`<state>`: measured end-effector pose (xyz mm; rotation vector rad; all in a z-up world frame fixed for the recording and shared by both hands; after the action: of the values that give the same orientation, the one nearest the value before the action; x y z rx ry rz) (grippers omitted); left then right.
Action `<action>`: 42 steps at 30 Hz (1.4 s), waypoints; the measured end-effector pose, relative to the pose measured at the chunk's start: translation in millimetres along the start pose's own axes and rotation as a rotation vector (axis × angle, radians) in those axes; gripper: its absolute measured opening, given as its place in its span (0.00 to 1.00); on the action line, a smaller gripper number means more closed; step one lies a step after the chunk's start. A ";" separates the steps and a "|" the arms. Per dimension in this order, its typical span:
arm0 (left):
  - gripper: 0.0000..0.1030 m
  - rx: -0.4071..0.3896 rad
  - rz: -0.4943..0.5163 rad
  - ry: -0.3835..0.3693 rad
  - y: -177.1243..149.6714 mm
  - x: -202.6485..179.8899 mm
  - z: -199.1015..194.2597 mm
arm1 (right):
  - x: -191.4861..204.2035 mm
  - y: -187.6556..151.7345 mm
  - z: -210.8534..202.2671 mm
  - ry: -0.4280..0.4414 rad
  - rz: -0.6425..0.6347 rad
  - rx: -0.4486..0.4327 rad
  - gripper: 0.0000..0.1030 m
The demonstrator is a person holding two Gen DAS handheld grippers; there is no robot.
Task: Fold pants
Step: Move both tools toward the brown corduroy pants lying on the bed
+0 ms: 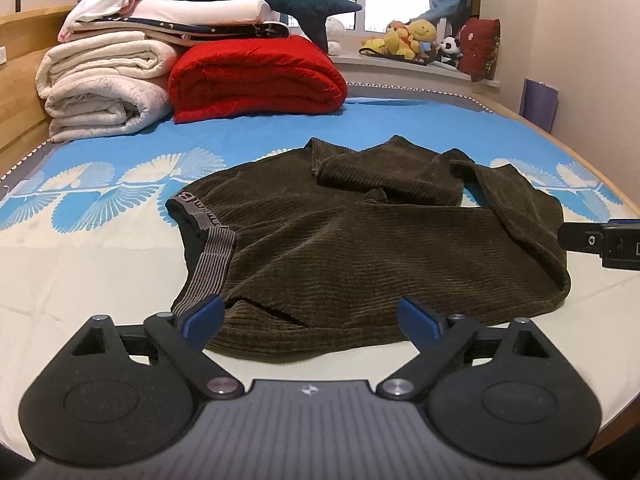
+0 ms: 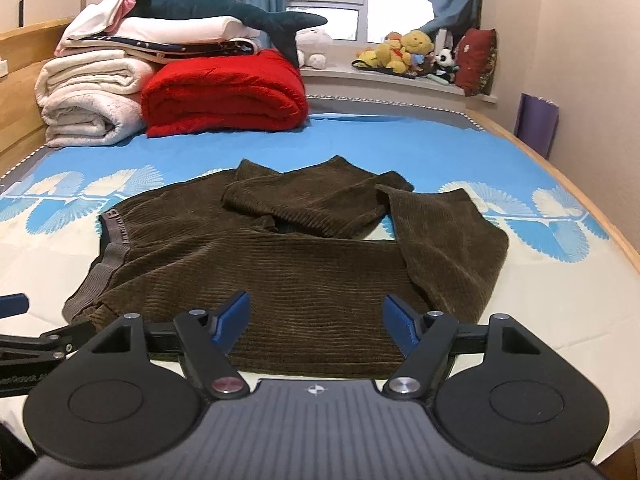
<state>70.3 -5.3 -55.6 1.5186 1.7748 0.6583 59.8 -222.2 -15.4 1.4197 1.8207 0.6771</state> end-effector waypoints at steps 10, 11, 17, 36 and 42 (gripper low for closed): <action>0.64 0.019 0.020 -0.022 -2.5 -2.6 -0.2 | 0.1 2.5 -3.0 -0.013 -0.011 -0.007 0.51; 0.60 0.016 0.026 -0.021 -2.9 -3.3 -0.8 | -0.5 2.5 -3.0 -0.013 -0.010 -0.007 0.49; 0.41 0.015 0.042 -0.021 -3.1 -4.8 -0.8 | 0.0 3.9 -3.8 -0.015 -0.024 -0.016 0.32; 0.24 0.054 0.058 -0.005 -7.9 -4.5 3.5 | 2.3 5.0 -4.2 0.008 -0.011 -0.014 0.34; 0.24 0.026 0.058 -0.010 -2.3 -4.1 -0.3 | -2.0 7.3 -5.9 -0.008 -0.002 -0.028 0.34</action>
<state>68.9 -9.7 -56.5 1.5930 1.7435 0.6577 59.7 -222.1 -5.8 1.3998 1.7997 0.6923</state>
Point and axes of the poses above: each gripper's, at about its wrist camera, not at the fingertips, and z roughly the way its jaws point, x to its left, y to its top, the point moved 9 cm from there along z, roughly the way its jaws point, and after that the axes turned 14 degrees about -z, right-handed, at the moved point
